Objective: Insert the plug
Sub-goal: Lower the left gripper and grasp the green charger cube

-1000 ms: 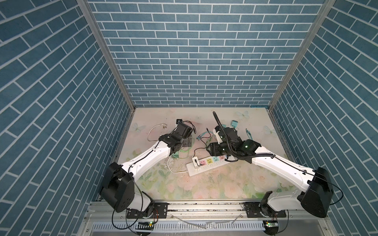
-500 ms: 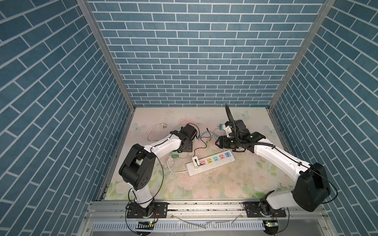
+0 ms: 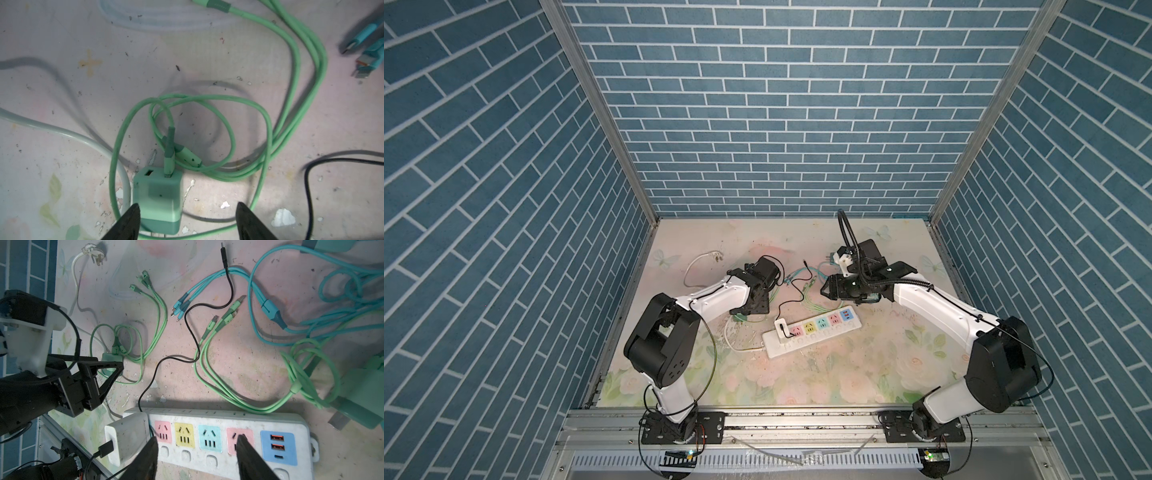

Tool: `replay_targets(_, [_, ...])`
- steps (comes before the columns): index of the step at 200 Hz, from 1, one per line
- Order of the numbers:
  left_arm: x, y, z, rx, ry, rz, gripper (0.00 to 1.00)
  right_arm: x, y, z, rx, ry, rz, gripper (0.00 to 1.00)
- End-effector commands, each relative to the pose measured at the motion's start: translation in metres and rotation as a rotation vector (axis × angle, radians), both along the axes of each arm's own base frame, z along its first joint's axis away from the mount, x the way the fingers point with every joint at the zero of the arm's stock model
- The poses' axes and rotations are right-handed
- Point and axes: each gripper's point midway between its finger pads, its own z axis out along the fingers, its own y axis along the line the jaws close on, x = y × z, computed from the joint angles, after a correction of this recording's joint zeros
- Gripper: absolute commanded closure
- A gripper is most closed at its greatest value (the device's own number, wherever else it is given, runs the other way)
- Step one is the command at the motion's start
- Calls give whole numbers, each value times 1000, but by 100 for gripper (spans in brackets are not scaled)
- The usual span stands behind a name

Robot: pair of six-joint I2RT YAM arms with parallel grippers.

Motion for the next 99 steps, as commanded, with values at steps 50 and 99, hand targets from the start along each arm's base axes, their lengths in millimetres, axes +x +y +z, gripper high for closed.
replay_targets(50, [2, 1, -12, 4, 15, -2, 27, 5, 8, 14, 29, -20, 32, 42])
replay_targets(99, [-1, 10, -18, 32, 26, 19, 28, 4, 7, 10, 18, -16, 31, 42])
